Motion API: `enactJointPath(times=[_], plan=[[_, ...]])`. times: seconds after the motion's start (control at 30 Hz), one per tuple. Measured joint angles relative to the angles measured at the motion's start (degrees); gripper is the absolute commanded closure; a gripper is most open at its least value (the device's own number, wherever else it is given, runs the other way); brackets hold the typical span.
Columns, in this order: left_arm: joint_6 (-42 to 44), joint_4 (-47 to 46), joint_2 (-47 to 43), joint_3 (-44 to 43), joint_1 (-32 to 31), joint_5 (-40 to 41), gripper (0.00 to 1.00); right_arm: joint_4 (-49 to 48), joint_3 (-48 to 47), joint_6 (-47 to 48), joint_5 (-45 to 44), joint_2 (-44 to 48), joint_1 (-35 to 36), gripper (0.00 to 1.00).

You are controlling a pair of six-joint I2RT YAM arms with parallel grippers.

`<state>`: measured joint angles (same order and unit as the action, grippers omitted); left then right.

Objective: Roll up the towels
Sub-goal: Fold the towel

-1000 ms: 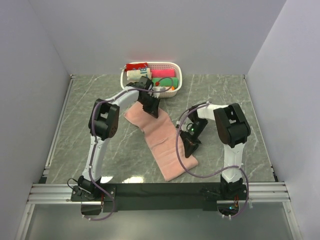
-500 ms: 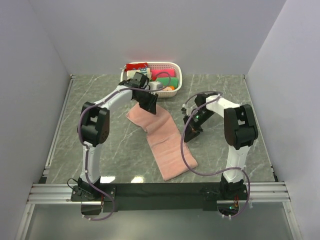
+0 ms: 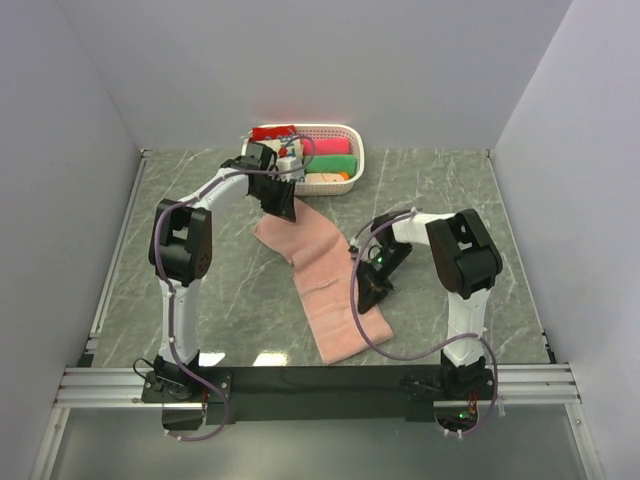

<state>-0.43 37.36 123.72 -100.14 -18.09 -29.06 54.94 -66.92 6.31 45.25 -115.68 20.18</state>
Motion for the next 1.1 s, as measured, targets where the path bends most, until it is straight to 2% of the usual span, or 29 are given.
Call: enactJointPath(times=[0.27,0.57,0.77,0.93,0.97,1.0,1.07,1.1], plan=[[-0.7,-0.2,4.6,-1.5,-1.4,-1.8,0.75,-4.9,6.6,-2.4,8.2,2.0,5.6,0.74],[-0.7,0.8,14.4,-14.0,-6.2,-4.9,0.75,-8.7,12.5,-7.0,9.5,6.9,6.8,0.70],[-0.7,0.7,18.3,-20.3,-8.5,-6.1,0.72,-9.0,12.1,-7.1,10.6,5.4,7.2,0.70],[1.4,0.6,18.4,-20.6,-8.7,-7.1,0.62,-8.8,8.5,-6.1,12.7,2.4,7.8,0.71],[1.9,0.7,18.3,-20.6,-8.6,-7.4,0.58,-8.8,8.1,-6.1,12.7,2.2,7.9,0.71],[2.5,0.6,17.9,-20.5,-8.6,-7.6,0.49,-8.8,8.1,-6.1,12.6,2.2,8.0,0.71],[3.0,0.2,16.4,-19.1,-8.4,-8.0,0.43,-9.4,8.8,-6.7,12.0,3.2,8.0,0.68],[3.0,-0.2,14.7,-17.7,-8.2,-8.3,0.36,-9.6,9.6,-7.1,11.6,4.3,8.0,0.68]])
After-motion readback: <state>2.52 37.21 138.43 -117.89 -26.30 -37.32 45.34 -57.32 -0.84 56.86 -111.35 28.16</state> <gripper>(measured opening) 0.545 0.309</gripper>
